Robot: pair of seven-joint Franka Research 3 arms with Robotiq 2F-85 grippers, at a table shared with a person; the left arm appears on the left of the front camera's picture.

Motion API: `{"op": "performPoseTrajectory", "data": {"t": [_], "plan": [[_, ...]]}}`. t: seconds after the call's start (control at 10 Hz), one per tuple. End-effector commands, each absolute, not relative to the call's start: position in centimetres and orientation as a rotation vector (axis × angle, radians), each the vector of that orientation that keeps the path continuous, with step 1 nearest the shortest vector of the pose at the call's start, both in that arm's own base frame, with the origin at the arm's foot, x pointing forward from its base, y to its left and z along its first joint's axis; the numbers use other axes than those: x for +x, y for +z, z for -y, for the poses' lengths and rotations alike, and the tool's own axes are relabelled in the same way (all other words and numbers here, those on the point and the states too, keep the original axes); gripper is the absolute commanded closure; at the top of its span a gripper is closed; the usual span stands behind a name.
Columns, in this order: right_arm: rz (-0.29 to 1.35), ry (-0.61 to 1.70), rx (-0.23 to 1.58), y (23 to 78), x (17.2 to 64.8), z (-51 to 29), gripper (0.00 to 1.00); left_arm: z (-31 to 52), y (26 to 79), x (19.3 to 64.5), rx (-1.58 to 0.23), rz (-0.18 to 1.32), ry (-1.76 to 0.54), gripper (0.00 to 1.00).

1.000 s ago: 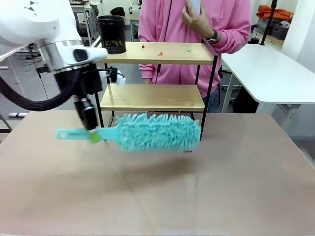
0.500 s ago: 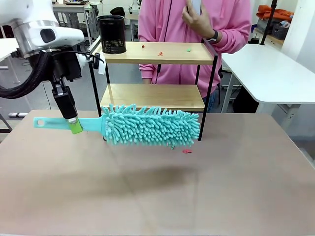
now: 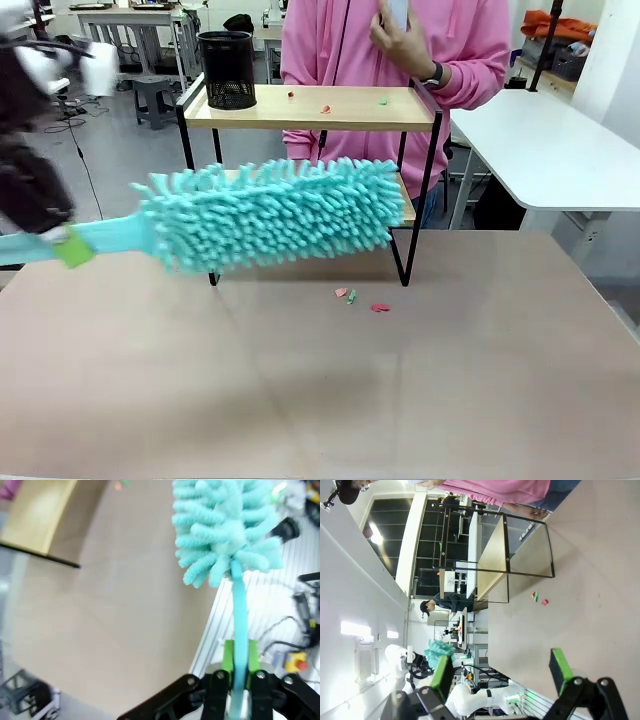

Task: Clean the shelf.
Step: Clean the specific tier of the Shelf with the Duster once objects are removed.

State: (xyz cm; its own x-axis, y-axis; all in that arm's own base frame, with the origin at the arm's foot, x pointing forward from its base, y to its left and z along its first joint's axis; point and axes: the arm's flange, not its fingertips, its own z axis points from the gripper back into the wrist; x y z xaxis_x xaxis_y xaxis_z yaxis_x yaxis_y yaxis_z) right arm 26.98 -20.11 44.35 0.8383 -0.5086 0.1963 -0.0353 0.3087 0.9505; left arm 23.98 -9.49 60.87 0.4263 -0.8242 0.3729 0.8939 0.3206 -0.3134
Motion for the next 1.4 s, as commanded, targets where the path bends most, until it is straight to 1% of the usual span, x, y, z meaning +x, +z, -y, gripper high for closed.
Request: {"op": "performPoseTrajectory", "data": {"t": [0.0, 0.1, 0.2, 0.3, 0.4, 0.5, 0.6, 0.7, 0.8, 0.9, 1.0, 1.3], "plan": [[0.552, -0.316, 1.24, 44.5, 27.3, 20.1, 0.0, 3.5, 59.7, 20.6, -0.551, 0.271, -0.93, 0.88], [0.552, -0.316, 1.24, 44.5, 27.3, 20.1, 0.0, 0.4, 59.0, 20.1, -0.631, 0.334, -0.81, 0.88], [0.552, -0.316, 1.24, 44.5, 27.3, 20.1, 0.0, -2.8, 58.2, 19.8, -0.76, 0.421, -0.662, 0.88], [0.552, -0.316, 1.24, 44.5, 27.3, 20.1, 0.0, -6.4, 57.0, 19.3, -0.879, 0.545, -0.505, 0.88], [0.552, -0.316, 1.24, 44.5, 27.3, 20.1, 0.0, -9.2, 55.1, 19.3, -0.951, 0.644, -0.377, 0.88], [0.552, -0.316, 1.24, 44.5, 27.3, 20.1, 0.0, -11.4, 53.6, 19.1, -1.049, 0.706, -0.407, 0.88], [0.552, -0.316, 1.24, 44.5, 27.3, 20.1, 0.0, -13.2, 52.0, 19.4, -1.185, 0.766, -0.431, 0.88], [0.552, -0.316, 1.24, 44.5, 27.3, 20.1, 0.0, -14.6, 50.7, 20.4, -1.239, 0.772, -0.345, 0.88], [0.552, -0.316, 1.24, 44.5, 27.3, 20.1, 0.0, -14.7, 49.4, 21.9, -1.279, 0.67, -0.205, 0.88], [0.552, -0.316, 1.24, 44.5, 27.3, 20.1, 0.0, -13.8, 49.0, 23.9, -1.267, 0.444, -0.068, 0.88], [0.552, -0.316, 1.24, 44.5, 27.3, 20.1, 0.0, -17.5, 51.6, 20.4, -1.225, 0.727, -0.24, 0.88], [0.552, -0.316, 1.24, 44.5, 27.3, 20.1, 0.0, -17.5, 51.6, 20.4, -1.225, 0.727, -0.24, 0.88]]}}
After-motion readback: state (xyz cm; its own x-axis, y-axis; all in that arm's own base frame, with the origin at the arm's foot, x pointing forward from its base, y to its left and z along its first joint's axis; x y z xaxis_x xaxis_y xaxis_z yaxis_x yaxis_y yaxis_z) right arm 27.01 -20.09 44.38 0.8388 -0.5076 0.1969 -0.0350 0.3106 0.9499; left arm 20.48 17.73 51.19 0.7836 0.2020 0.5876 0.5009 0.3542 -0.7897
